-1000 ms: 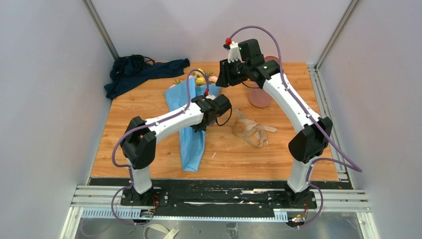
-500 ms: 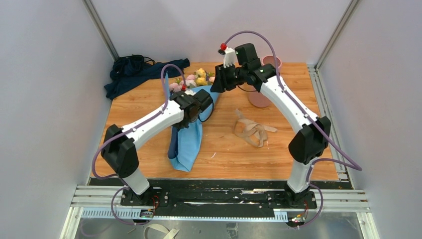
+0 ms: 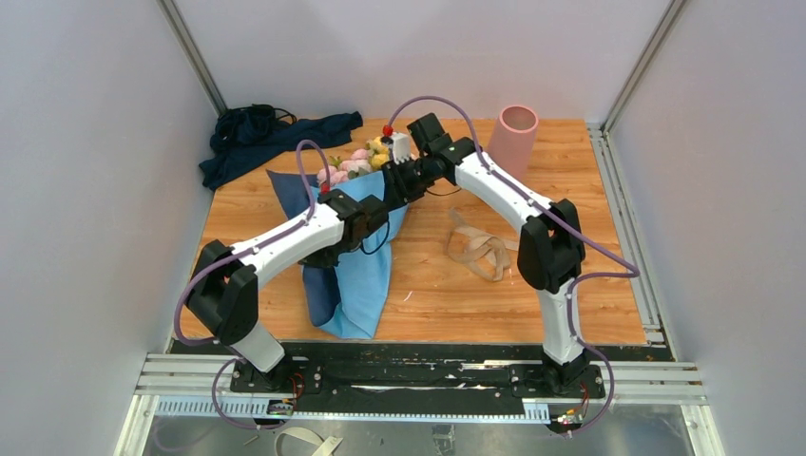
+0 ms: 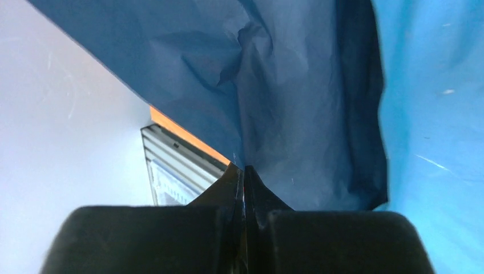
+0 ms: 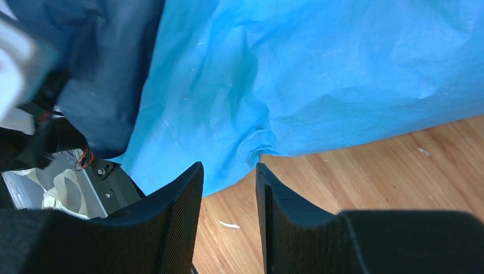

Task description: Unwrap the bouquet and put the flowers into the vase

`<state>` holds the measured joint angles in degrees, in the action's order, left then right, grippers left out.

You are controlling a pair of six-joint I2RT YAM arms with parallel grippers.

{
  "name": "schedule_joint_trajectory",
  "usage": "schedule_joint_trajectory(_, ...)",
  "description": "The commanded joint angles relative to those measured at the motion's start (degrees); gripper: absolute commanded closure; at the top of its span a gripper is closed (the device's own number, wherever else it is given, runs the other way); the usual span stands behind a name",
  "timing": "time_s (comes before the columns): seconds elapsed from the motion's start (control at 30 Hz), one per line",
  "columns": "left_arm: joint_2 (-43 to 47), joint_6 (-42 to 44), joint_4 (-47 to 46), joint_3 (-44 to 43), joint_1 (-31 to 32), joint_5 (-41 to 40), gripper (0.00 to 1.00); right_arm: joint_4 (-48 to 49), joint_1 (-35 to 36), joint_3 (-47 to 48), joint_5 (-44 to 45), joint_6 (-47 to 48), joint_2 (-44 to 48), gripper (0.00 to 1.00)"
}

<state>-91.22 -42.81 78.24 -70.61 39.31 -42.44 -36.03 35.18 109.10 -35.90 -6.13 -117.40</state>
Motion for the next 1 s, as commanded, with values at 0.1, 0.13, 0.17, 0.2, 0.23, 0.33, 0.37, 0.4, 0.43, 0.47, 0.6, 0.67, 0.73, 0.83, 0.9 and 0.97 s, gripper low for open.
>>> schedule_joint_trajectory(0.1,5.0,-4.5,7.9,1.1,-3.4,-3.1,0.72,-3.3,3.1,-0.5,2.0,4.4,-3.2,0.57)
schedule_joint_trajectory(0.13,5.7,-4.3,8.3,0.2,-3.6,-3.0,0.58,-3.4,3.5,-0.9,2.1,4.6,-3.3,0.57)
schedule_joint_trajectory(0.17,6.5,-4.3,9.1,-1.5,-3.6,-3.0,0.44,-3.4,3.8,-1.2,2.0,4.6,-3.6,0.57)
schedule_joint_trajectory(0.2,7.1,-4.2,9.8,-3.5,-3.6,-2.9,0.32,-3.4,4.1,-1.3,1.9,4.7,-3.9,0.57)
schedule_joint_trajectory(0.23,7.8,-3.9,9.9,-5.7,-3.5,-2.4,0.23,-3.4,4.3,-1.3,1.7,5.1,-4.2,0.57)
schedule_joint_trajectory(0.33,8.5,-3.2,9.3,-14.2,-2.8,-0.3,0.15,-5.0,4.5,-0.7,2.0,5.8,-5.7,0.56)
schedule_joint_trajectory(0.37,7.8,-2.7,9.4,-17.5,-1.7,-0.2,0.15,-5.4,4.5,-0.5,2.4,5.9,-6.2,0.55)
schedule_joint_trajectory(0.4,6.6,-1.9,9.3,-20.5,-0.4,-0.2,0.15,-5.6,4.5,-0.4,2.7,5.9,-6.7,0.54)
schedule_joint_trajectory(0.43,5.0,-1.1,9.1,-23.3,0.7,0.1,0.15,-5.9,4.5,-0.4,3.0,5.9,-7.4,0.52)
schedule_joint_trajectory(0.47,3.1,0.0,8.3,-25.3,1.5,1.3,0.16,-6.2,4.5,-0.3,3.2,5.9,-8.1,0.50)
schedule_joint_trajectory(0.6,-0.6,3.9,-2.9,-22.2,1.9,15.8,0.18,-6.9,4.5,0.3,4.1,7.6,-10.7,0.46)
schedule_joint_trajectory(0.67,-1.1,5.7,-8.5,-17.0,1.7,20.5,0.19,-7.0,4.5,0.6,5.1,7.5,-12.1,0.46)
schedule_joint_trajectory(0.73,-2.5,7.0,-11.6,-11.3,0.4,22.8,0.22,-7.0,4.5,1.3,6.1,7.5,-13.5,0.48)
schedule_joint_trajectory(0.83,-2.8,7.9,-19.1,-2.4,-3.0,28.0,0.29,-7.5,4.3,2.8,7.1,6.6,-16.1,0.51)
schedule_joint_trajectory(0.9,-3.1,7.8,-23.3,1.6,-5.7,31.3,0.34,-7.5,4.0,3.5,6.5,6.5,-17.6,0.52)
schedule_joint_trajectory(0.97,-3.8,8.3,-25.1,3.4,-6.5,31.3,0.34,-7.5,3.9,3.7,6.2,6.5,-18.6,0.53)
